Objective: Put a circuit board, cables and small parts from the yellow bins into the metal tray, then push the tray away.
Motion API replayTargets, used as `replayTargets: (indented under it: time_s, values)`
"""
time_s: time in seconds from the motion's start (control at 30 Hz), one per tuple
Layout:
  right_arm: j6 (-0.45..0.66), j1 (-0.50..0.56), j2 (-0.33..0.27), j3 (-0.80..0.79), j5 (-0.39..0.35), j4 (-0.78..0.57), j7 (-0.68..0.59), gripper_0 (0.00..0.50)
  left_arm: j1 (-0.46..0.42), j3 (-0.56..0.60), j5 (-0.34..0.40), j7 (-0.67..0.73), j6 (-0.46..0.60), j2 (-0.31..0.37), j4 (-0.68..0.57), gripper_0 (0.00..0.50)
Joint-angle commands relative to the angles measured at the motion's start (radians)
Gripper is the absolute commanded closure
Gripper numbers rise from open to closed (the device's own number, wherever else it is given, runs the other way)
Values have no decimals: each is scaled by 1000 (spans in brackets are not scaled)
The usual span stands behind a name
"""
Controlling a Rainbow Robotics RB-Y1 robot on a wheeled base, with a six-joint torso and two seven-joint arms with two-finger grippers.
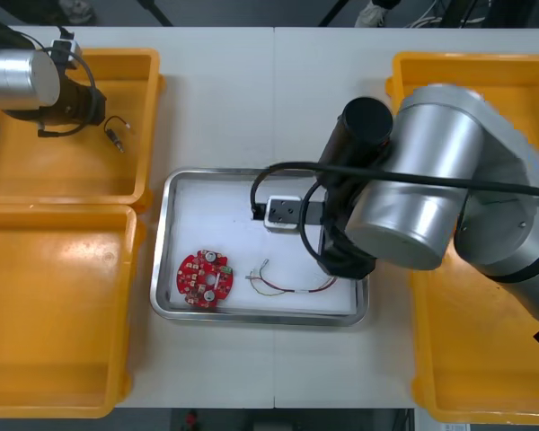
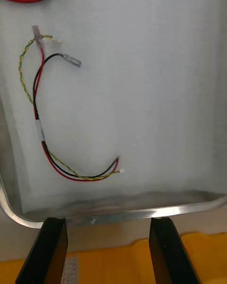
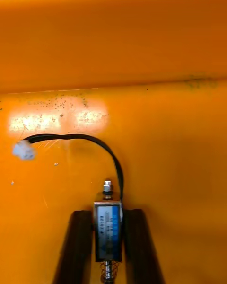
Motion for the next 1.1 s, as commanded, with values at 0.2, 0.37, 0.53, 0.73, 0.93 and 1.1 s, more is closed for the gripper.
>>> replayTargets:
  time_s: [0.2, 0.37, 0.53, 0.73, 0.93, 1.1]
  values:
    - [5, 23, 33, -294, 8, -180, -39, 0, -46, 8, 14, -42, 42, -1, -5, 500]
    - [5, 95, -30, -442, -18, -228, -49, 0, -48, 74, 0, -37, 246, 37, -124, 500]
    - [5, 161, -57, -595, -38, -229, -57, 0, -50, 123, -12, -26, 405, 69, -239, 500]
    - [5, 195, -106, -712, -35, -186, -66, 0, -48, 155, -30, -6, 609, 95, -394, 500]
    - [5, 184, -126, -793, -24, -99, -72, 0, -17, 158, -40, 92, 789, 94, -576, 500]
    - [5, 147, -131, -814, 42, 9, -79, 0, 29, 144, -50, 158, 948, 89, -763, 500]
